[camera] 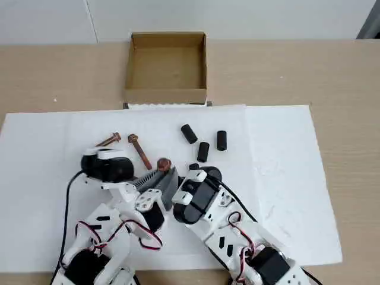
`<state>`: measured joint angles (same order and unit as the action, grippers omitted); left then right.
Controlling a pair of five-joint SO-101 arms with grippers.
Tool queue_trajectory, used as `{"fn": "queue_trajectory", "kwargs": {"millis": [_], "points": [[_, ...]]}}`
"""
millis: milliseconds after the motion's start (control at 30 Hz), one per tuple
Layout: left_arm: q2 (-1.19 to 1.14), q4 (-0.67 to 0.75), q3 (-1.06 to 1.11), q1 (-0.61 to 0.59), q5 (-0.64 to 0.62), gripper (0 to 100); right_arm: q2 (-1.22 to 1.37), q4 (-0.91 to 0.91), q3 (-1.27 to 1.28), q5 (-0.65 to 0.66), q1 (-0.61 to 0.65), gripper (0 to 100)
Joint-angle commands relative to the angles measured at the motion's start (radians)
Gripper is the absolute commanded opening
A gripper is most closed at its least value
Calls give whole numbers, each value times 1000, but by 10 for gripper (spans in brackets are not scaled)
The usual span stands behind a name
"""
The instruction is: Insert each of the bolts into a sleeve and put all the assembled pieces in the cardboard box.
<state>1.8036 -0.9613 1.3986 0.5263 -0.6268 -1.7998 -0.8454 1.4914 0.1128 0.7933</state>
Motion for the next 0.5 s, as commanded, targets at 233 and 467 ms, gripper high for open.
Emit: {"fn": "queue_trajectory", "kwargs": {"millis": [233,467], "points": [[5,-5,-7,-61,3,134,-15,28,-14,11,-2,3],[5,-9,-30,-68,43,206,-15,22,-11,11,-2,3]]}}
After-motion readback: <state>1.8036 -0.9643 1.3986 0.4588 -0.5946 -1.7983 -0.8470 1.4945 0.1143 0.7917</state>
